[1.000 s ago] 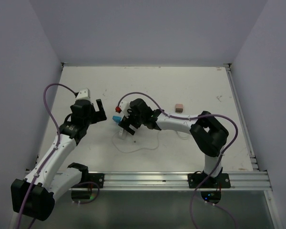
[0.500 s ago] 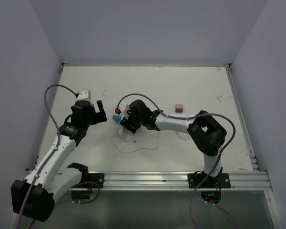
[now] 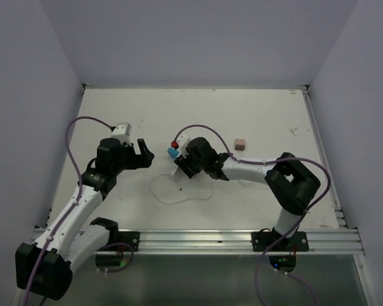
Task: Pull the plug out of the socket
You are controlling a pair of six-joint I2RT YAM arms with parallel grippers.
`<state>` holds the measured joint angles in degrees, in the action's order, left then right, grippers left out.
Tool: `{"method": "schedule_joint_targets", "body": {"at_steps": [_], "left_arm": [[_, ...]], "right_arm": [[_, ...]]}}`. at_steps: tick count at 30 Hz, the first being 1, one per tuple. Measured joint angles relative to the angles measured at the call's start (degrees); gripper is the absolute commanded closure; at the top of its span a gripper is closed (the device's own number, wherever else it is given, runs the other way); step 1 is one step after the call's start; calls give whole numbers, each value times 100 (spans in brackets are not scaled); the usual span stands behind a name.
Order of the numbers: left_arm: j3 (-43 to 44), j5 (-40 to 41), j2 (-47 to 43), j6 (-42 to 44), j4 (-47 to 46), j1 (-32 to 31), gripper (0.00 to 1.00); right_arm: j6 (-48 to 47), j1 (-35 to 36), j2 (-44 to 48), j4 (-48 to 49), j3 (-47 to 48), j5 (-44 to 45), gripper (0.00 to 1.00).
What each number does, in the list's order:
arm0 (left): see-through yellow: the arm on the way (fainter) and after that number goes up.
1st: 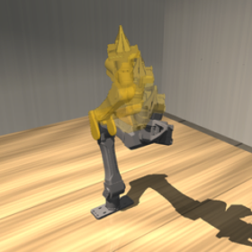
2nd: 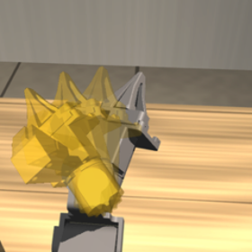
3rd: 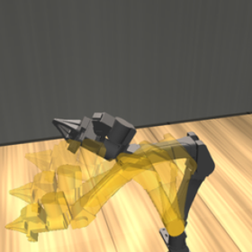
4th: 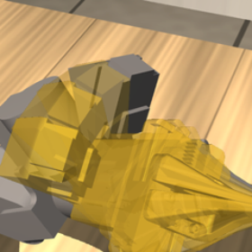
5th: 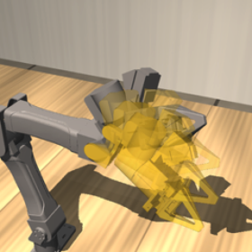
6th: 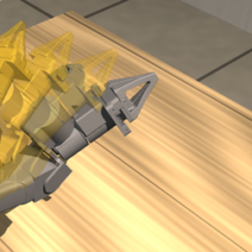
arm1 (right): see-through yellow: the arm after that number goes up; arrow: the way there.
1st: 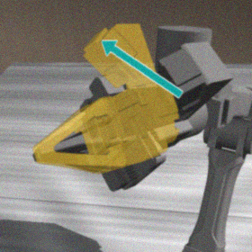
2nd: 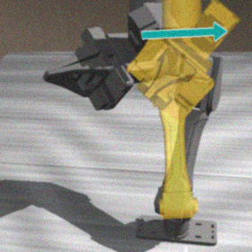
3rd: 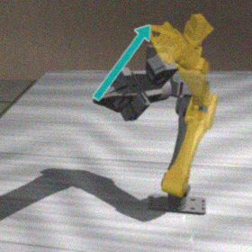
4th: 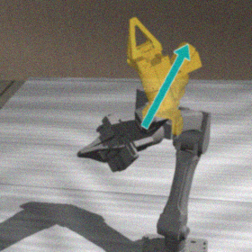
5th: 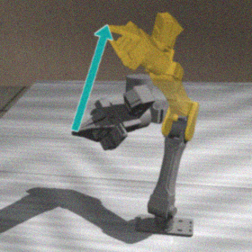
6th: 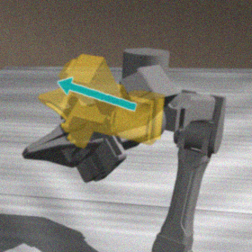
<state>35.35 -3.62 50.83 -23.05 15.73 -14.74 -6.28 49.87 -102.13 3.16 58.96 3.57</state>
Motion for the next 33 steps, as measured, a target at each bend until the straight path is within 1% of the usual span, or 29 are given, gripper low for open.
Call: {"method": "schedule_joint_targets", "body": {"at_steps": [2,4,7,10,14,16,19,28,32,33], "left_arm": [[-81,-245,24,-31,-153,-87,9],[-144,-275,39,-46,-293,-358,9],[-295,-247,74,-168,-730,-1255,10],[-507,-249,225,-293,-1207,-1926,12],[-570,-46,741,-330,-1585,-2485,16],[-570,63,911,-291,-1711,-2710,21],[-570,136,1075,-221,-1974,-2903,27],[-566,457,1694,66,-2645,-3287,29],[-501,535,2135,232,-2852,-3342,33],[-483,555,2214,278,-2881,-3344,36]], "right_arm": [[120,-50,205,46,-243,85,100],[254,-105,422,39,-487,173,100],[507,-168,772,-116,-758,299,100],[756,-254,1115,-219,-997,380,100],[1049,-402,1482,-310,-1200,442,100],[1172,-503,1620,-323,-1283,426,100],[1333,-660,1740,-341,-1379,315,100],[1596,-782,2057,-533,-1519,92,100],[1663,-782,2061,-551,-1528,-26,100],[1679,-782,2063,-557,-1530,-46,100]]}}
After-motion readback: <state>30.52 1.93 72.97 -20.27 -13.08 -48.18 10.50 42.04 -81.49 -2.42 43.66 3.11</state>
